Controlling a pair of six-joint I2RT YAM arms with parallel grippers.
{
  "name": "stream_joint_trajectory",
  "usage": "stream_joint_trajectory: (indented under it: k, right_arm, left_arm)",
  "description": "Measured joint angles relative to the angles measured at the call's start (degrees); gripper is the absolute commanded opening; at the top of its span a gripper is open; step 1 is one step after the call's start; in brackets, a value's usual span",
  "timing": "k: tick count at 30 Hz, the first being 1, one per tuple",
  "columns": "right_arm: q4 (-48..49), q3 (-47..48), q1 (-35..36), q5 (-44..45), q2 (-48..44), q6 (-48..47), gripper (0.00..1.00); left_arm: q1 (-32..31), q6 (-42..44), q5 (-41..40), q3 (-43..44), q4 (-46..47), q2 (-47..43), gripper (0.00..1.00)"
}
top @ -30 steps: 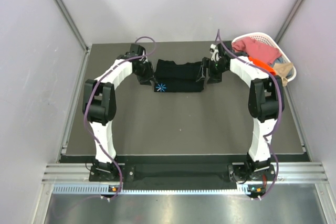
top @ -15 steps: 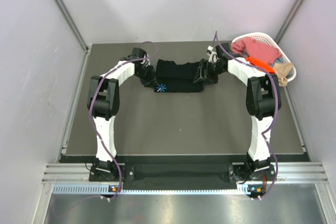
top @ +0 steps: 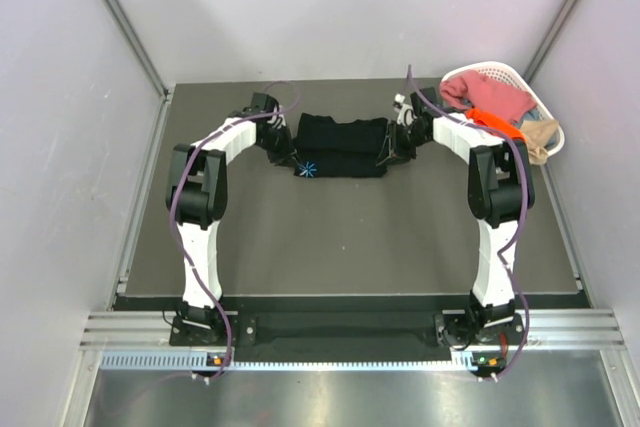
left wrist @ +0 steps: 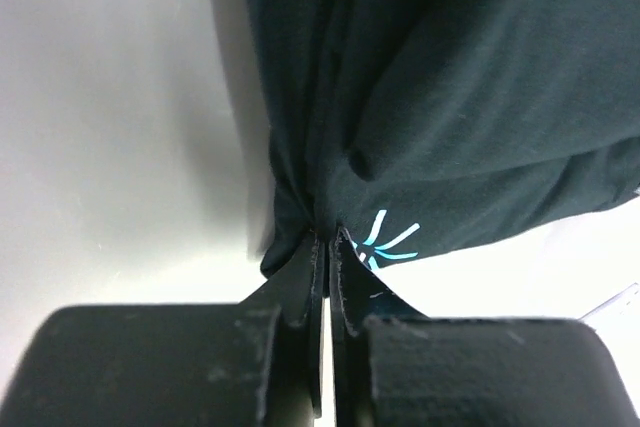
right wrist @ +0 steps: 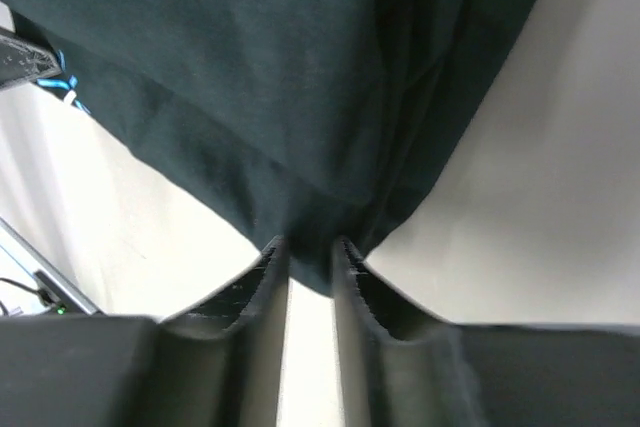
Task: Fold and stack the t-shirts
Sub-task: Fold the tshirt
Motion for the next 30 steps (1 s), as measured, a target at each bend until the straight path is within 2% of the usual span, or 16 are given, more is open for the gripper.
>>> stream_joint_trajectory:
  k: [1,3,7,15,16,17,18,20,22,26,30]
  right_arm:
    - [0.7,-1.0,0.0,-0.1,0.0,0.2,0.09]
    - [1.9,-3.4,-0.1,-0.6,-0.1,0.6,0.01]
    - [4.8,-9.3,-0.2,-1.8,-1.3,2.0,0.0]
    - [4.4,-22.0,0.0,-1.3,-12.2,1.6,0.0]
    - [4.3,-22.8,0.1,-1.4,-13.0,1.5,0.08]
    - [4.2,-23.7,0.2,-1.5,-13.9,1.4,0.19]
    - [3.7,-24.3,0.2,-1.3,-14.8,1.1,0.44]
    - [2.1,-25.0,0.2,0.0,-16.4,0.9,0.55]
    - [0.3,-24.8,0.5,2.0,-17.8,0.1,0.59]
    - [-5.0,-19.1,2.4,9.0,-18.6,-0.7,0.59]
    - [-6.8,-11.6,8.1,16.3,-18.6,0.9,0.59]
  left_arm:
    - [0.0,0.0,0.0,-0.4,0.2,0.0,0.0]
    - [0.0,0.0,0.0,-1.9,0.6,0.0,0.0]
    - [0.2,-0.2,0.8,-7.2,3.4,-2.3,0.0]
    - [-0.8,-0.7,1.7,-23.1,2.8,-13.1,0.0]
    - [-1.0,-0.9,1.7,-24.2,2.5,-13.9,0.0]
    - [-1.2,-1.1,1.7,-25.2,2.4,-14.7,0.05]
    - [-1.3,-1.2,1.6,-26.1,2.0,-15.5,0.15]
    - [-1.4,-1.5,0.5,-27.2,0.7,-17.3,0.3]
    - [-1.4,-1.6,-1.7,-27.2,-1.6,-18.7,0.31]
    - [-1.6,-0.6,-6.8,-24.4,-6.5,-21.7,0.32]
    - [-2.6,-0.4,-9.9,-20.4,-7.3,-24.3,0.31]
